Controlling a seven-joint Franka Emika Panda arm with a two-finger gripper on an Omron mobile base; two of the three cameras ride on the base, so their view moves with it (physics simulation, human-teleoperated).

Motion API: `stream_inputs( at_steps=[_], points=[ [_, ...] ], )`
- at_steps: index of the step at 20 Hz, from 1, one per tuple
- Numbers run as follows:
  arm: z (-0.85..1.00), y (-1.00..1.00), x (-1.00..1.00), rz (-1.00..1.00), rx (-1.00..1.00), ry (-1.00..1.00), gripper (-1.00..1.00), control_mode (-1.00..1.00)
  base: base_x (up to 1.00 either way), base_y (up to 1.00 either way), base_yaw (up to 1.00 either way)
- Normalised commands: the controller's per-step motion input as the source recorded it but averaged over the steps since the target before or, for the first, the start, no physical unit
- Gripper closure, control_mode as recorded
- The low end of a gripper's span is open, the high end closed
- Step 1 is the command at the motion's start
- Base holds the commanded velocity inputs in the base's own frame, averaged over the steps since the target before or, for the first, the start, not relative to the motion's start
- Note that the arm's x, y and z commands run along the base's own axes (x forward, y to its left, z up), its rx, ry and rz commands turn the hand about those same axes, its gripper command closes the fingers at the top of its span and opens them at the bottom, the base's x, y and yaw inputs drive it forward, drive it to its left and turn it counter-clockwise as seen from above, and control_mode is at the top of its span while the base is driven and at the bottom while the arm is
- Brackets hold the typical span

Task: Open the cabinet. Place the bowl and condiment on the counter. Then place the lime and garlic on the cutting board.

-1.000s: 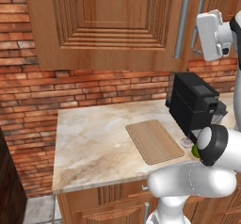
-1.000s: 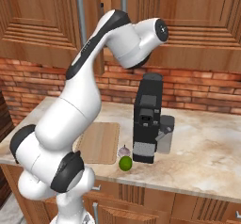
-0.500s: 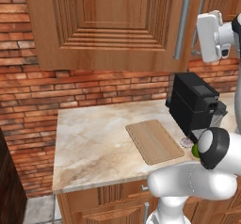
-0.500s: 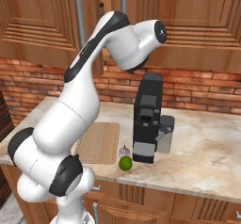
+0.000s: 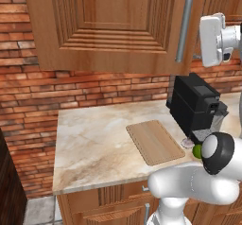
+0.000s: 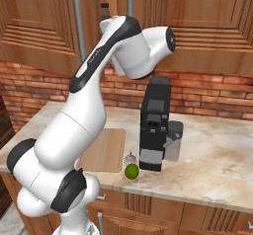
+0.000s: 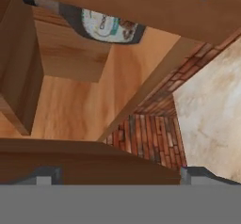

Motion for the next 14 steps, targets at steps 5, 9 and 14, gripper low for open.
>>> stream_inputs(
  at_steps=[5,9,14],
  points=[
    [0.00,0.43,-0.44,0.11,0.02,0.00,-1.00,-1.00,0.00,0.00,0.00],
    [0.00,0.46,-0.52,0.10,0.01,0.00,-1.00,-1.00,0.00,0.00,0.00],
    [0.00,0.49,-0.56,0.09,0.01,0.00,-1.00,-1.00,0.00,0.00,0.00]
  ],
)
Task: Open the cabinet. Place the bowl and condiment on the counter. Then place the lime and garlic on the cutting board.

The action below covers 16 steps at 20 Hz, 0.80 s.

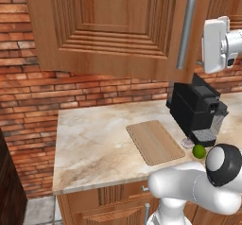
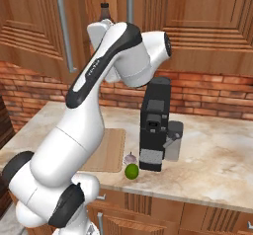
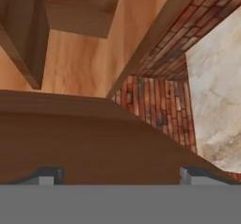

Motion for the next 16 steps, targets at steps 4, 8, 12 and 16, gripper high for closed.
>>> stream_inputs(
  at_steps=[4,8,12,16],
  points=[
    [0.00,0.52,-0.62,0.07,0.00,0.00,-1.00,-1.00,0.00,0.00,0.00],
    [0.00,0.55,-0.64,0.06,0.00,0.00,-1.00,-1.00,0.00,0.00,0.00],
    [0.00,0.57,-0.70,0.06,0.00,0.00,-1.00,-1.00,0.00,0.00,0.00],
    [0.00,0.63,-0.73,0.05,0.00,0.00,-1.00,-1.00,0.00,0.00,0.00]
  ],
)
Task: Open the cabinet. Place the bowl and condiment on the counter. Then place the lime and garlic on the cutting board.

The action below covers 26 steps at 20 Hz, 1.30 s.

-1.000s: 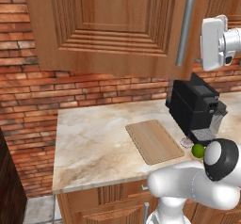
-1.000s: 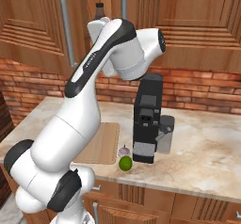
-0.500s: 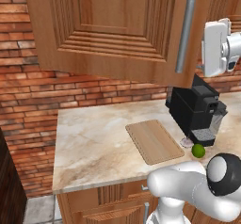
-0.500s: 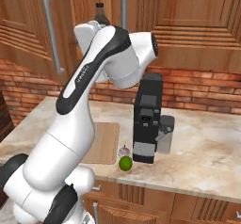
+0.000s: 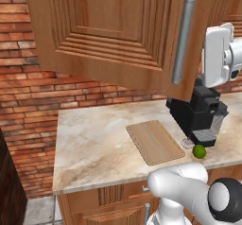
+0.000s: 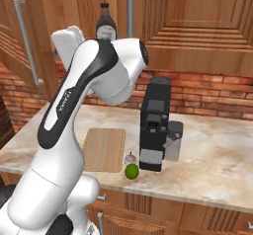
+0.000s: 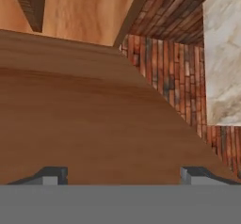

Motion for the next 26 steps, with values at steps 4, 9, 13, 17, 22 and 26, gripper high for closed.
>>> stream_inputs(
  at_steps=[4,9,13,17,22,26],
  points=[
    [0.00,0.65,-0.72,0.05,0.00,0.00,-1.00,-1.00,0.00,0.00,0.00],
    [0.00,0.66,-0.67,0.06,0.00,0.00,-1.00,-1.00,0.00,0.00,0.00],
    [-0.01,0.64,-0.60,0.07,0.00,0.00,-1.00,-1.00,0.00,0.00,0.00],
    [-0.03,0.62,-0.53,0.08,0.01,0.00,-1.00,-1.00,0.00,0.00,0.00],
    [-0.02,0.67,-0.48,0.09,0.01,0.01,-1.00,-1.00,0.00,0.00,0.00],
    [0.00,0.72,-0.34,0.11,0.01,0.05,-1.00,-1.00,0.00,0.00,0.00]
  ],
)
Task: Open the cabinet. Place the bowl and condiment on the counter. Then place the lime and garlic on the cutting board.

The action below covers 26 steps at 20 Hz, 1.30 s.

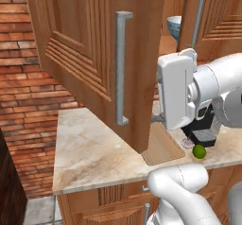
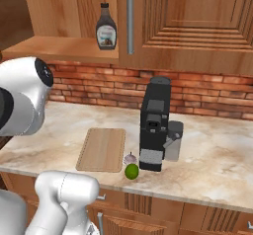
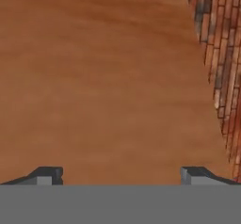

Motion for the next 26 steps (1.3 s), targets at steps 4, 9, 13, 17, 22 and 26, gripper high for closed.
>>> stream_inputs(
  at_steps=[4,9,13,17,22,26],
  points=[
    [-0.03,0.73,-0.19,0.12,0.01,0.07,-1.00,-1.00,0.00,0.00,0.00],
    [-0.07,0.71,-0.05,0.11,0.01,0.10,-1.00,-1.00,0.00,0.00,0.00],
    [-0.12,0.63,0.00,0.08,0.00,0.11,-1.00,-1.00,0.00,0.00,0.00],
    [-0.12,0.58,0.00,0.05,0.00,0.11,-1.00,-1.00,0.00,0.00,0.00],
    [-0.10,0.59,0.04,0.02,0.00,0.08,-1.00,-1.00,0.00,0.00,0.00],
    [-0.02,0.52,0.06,0.01,-0.01,0.12,-1.00,-1.00,0.00,0.00,0.00]
  ],
)
